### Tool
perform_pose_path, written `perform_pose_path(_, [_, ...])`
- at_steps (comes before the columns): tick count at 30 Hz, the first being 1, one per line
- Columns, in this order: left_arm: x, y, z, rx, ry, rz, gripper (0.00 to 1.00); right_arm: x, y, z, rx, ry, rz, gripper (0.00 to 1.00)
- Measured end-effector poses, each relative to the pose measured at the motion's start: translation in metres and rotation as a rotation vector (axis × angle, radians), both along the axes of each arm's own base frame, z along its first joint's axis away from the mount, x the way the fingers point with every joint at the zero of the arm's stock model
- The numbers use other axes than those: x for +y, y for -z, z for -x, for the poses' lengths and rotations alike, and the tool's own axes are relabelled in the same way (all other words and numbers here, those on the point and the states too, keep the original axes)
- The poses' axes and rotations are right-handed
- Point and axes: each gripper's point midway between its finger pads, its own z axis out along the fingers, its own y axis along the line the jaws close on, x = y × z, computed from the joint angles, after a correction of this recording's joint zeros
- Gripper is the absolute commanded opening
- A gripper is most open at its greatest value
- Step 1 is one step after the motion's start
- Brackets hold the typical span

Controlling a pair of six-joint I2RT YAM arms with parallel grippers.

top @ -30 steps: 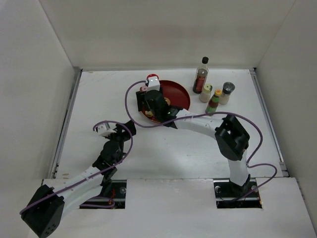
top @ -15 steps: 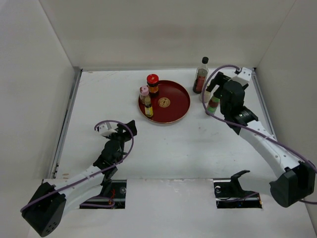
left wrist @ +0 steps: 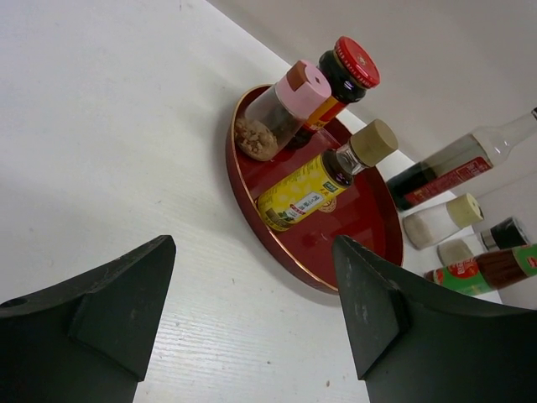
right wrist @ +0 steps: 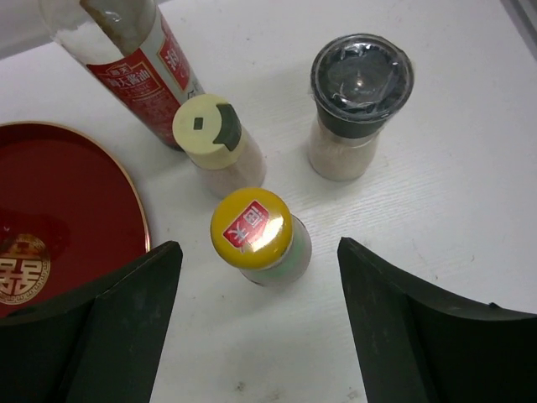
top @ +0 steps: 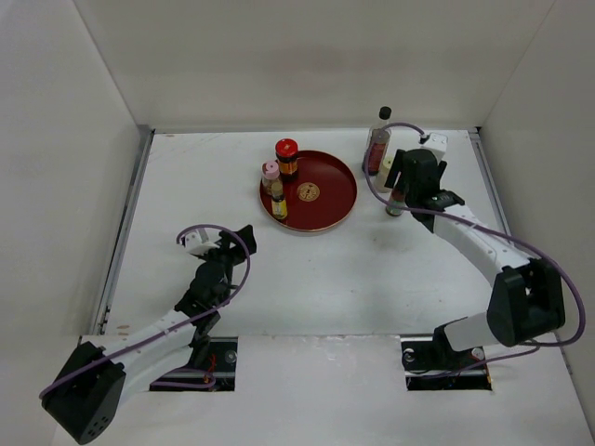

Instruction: Organize the condiment bottles

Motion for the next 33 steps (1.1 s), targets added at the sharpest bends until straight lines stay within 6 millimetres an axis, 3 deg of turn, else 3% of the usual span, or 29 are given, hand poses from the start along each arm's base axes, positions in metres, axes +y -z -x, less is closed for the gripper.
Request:
perform_pose_path(6, [0.000, 0.002, 0.000, 0.005, 0.001, -0.003, 0.74, 0.002, 0.011, -0.012, 0.025, -0.006, 0.027, 0.62])
perform_pose_path(12, [-0.002, 0.004, 0.000, 0.011, 0.009, -0.006, 0.75, -0.003, 0.012, -0.019, 0.032, 0.014, 0.072, 0.36])
perform_pose_path(21, [-0.005, 0.007, 0.000, 0.021, 0.026, -0.006, 0.75, -0.003, 0.001, -0.005, 0.029, 0.023, 0.197, 0.30])
perform_pose_path(24, [-0.006, 0.008, -0.001, 0.022, 0.026, -0.006, 0.75, 0.013, -0.023, 0.004, -0.027, -0.012, 0.202, 0.28])
perform_pose_path(27, [-0.006, 0.010, -0.001, 0.029, 0.026, -0.011, 0.75, 0.041, -0.048, 0.010, -0.092, -0.072, 0.186, 0.28])
perform_pose_path(33, [-0.005, 0.009, -0.001, 0.027, 0.024, -0.008, 0.75, 0.127, -0.065, -0.001, -0.162, -0.236, 0.117, 0.27])
